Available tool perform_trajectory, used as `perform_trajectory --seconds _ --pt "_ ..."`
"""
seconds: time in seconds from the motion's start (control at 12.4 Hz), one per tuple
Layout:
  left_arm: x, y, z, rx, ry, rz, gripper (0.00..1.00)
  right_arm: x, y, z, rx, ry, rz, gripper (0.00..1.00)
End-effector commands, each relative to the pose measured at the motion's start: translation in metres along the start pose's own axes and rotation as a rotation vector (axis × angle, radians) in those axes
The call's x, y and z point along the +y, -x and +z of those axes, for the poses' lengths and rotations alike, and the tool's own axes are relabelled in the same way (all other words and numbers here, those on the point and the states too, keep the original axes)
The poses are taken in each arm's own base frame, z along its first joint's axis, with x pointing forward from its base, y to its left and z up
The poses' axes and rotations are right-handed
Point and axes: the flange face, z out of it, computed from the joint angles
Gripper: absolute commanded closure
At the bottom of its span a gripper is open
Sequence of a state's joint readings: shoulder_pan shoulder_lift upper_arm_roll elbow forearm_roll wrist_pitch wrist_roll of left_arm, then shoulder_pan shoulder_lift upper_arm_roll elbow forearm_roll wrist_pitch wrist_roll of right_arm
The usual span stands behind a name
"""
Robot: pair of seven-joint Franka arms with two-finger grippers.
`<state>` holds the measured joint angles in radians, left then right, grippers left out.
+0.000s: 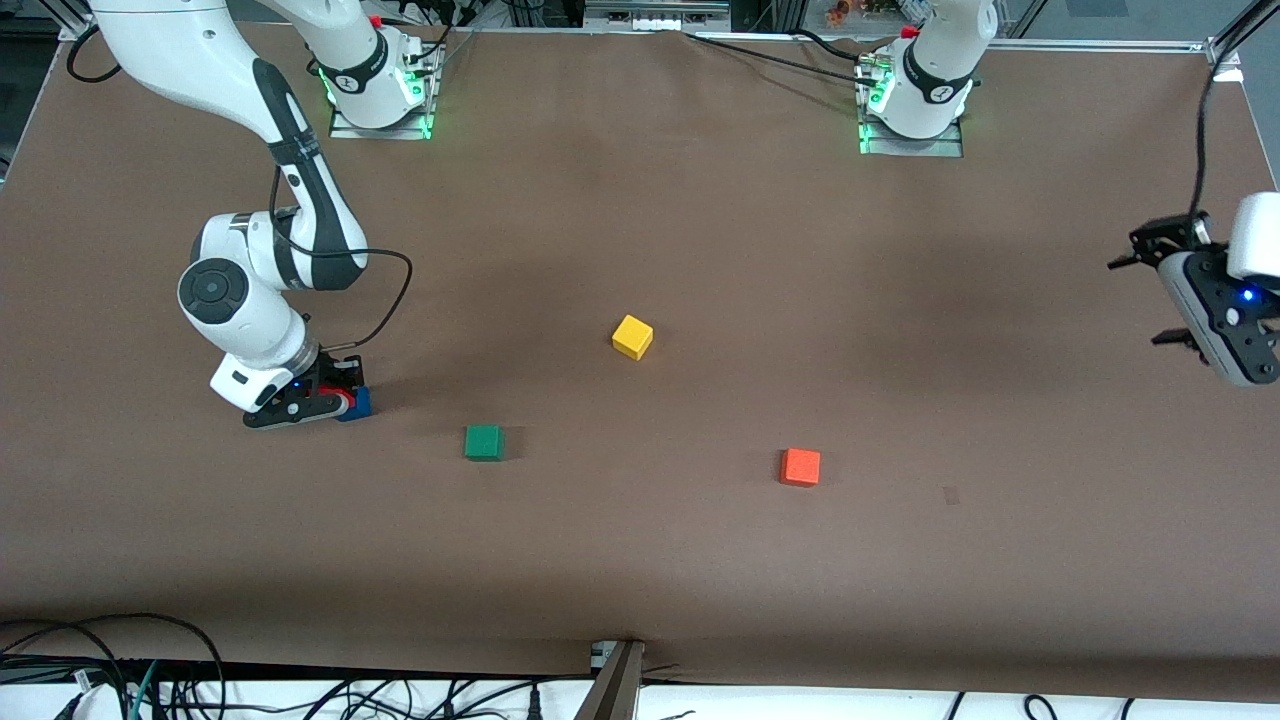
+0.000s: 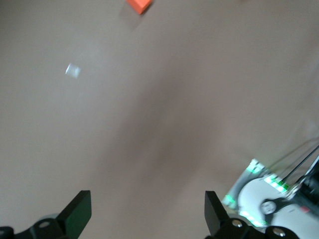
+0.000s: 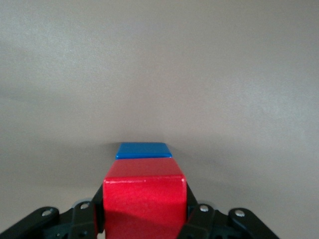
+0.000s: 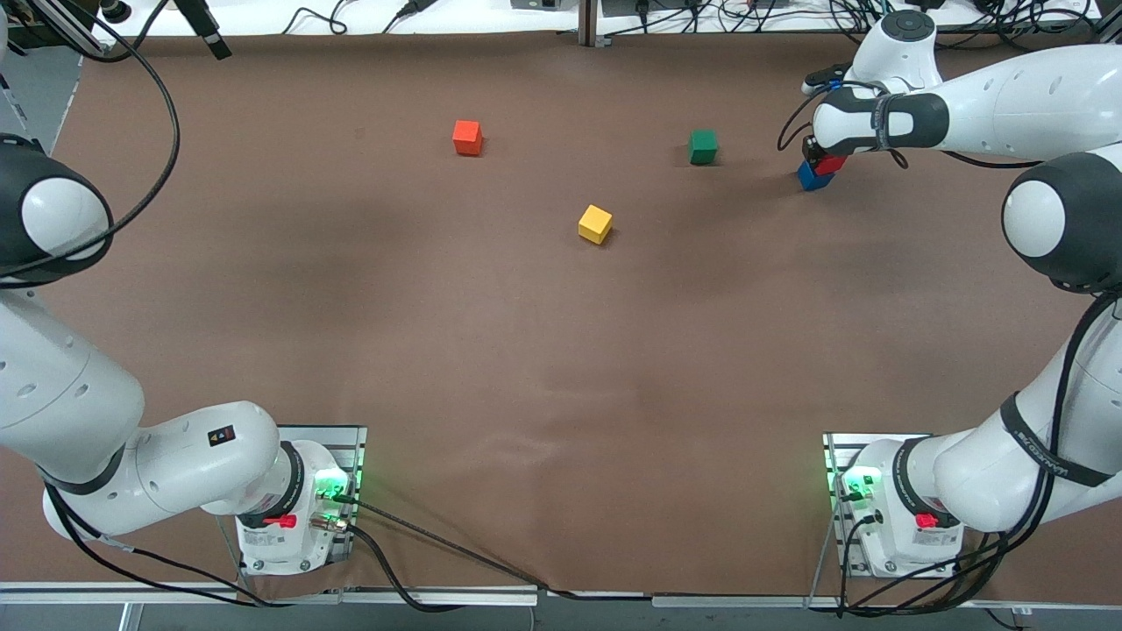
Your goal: Pass red block to right arm, stack on blue
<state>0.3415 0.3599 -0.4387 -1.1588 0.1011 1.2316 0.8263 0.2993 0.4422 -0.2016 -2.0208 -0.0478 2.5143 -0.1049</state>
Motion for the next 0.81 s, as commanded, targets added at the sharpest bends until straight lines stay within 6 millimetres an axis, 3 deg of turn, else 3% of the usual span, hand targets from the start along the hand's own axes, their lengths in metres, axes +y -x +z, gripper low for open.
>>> perform_trajectory --seconds 0.0,0.16,0.24,0.4,0.48,0.56,0.64,0.73 --pt "0.067 -0.009 -0.013 -0.086 -0.104 -0.19 0.0 0.001 0.004 0.0 0.011 0.004 -0.021 1.0" --pt "0.101 -0.02 -0.015 -0.08 -0.161 -0.381 0.0 0.001 0.004 0.0 0.012 0.004 -0.021 1.0" --pt "0.109 -0.023 -0.014 -0.061 -0.176 -0.437 0.0 0.001 0.004 0.001 0.015 0.004 -0.021 1.0" --pt "0.098 -0.015 -0.01 0.002 -0.177 -0.491 0.0 0.001 0.004 0.003 0.014 0.005 -0.022 1.0" --pt "0.083 -0.002 -0.007 0.029 -0.174 -0.528 0.0 0.001 0.004 0.003 0.015 0.005 -0.022 0.83" --pt "0.068 0.011 -0.003 0.049 -0.185 -0.563 0.0 0.001 0.001 0.0 0.021 0.006 -0.022 0.26" --pt "0.056 0.024 -0.002 0.068 -0.192 -0.599 0.0 0.002 -0.002 -0.008 0.029 0.006 -0.02 0.0" --pt "0.047 0.033 -0.004 0.091 -0.203 -0.636 0.0 0.003 -0.008 -0.021 0.044 0.007 -0.02 0.0"
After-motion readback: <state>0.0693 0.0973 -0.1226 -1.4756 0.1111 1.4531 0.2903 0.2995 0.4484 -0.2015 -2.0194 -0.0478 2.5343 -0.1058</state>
